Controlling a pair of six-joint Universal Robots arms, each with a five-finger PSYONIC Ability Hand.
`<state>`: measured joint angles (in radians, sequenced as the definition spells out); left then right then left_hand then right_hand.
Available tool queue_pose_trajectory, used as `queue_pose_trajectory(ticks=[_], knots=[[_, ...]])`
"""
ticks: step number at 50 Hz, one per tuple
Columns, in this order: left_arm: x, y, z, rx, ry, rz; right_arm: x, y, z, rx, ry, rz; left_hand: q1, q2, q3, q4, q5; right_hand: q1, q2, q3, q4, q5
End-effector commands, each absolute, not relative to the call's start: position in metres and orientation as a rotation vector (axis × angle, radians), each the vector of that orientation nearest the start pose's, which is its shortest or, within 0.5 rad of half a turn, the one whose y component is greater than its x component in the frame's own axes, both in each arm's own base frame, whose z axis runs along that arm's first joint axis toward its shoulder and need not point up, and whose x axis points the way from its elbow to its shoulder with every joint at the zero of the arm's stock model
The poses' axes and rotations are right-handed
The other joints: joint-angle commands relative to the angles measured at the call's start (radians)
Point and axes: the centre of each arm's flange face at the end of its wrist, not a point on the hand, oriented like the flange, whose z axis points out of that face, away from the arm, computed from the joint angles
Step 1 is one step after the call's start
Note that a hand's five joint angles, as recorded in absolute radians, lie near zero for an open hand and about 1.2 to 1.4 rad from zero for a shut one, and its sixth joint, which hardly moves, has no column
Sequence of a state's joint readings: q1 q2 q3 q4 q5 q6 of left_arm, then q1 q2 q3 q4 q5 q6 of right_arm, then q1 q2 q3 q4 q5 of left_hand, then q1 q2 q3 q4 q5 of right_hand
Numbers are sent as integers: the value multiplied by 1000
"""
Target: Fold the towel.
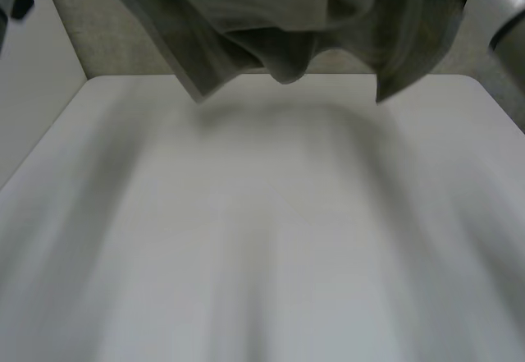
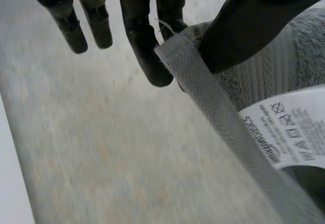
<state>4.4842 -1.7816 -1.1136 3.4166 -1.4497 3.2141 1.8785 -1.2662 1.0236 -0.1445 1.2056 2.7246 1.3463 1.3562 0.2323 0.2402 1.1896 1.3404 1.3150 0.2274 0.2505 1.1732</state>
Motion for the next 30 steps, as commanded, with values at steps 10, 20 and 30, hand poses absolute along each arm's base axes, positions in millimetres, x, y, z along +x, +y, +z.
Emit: queue_pose_trajectory(ticks=[10, 20, 30], knots=[[-178, -322, 216, 601, 2142, -2457, 235, -286, 211, -1393, 1932, -1917, 50, 40, -58, -66, 32, 56, 81, -53, -76, 49], [-179, -300, 185, 764, 2162, -2348, 214, -263, 165, -1317, 2152, -1685, 50, 40, -58, -66, 32, 56, 81, -53, -76, 49], [-179, -300, 186, 750, 2159, -2351, 203, -277, 160, -886, 2277, -1605, 50, 40, -58, -66, 32, 56, 81, -53, -76, 49]])
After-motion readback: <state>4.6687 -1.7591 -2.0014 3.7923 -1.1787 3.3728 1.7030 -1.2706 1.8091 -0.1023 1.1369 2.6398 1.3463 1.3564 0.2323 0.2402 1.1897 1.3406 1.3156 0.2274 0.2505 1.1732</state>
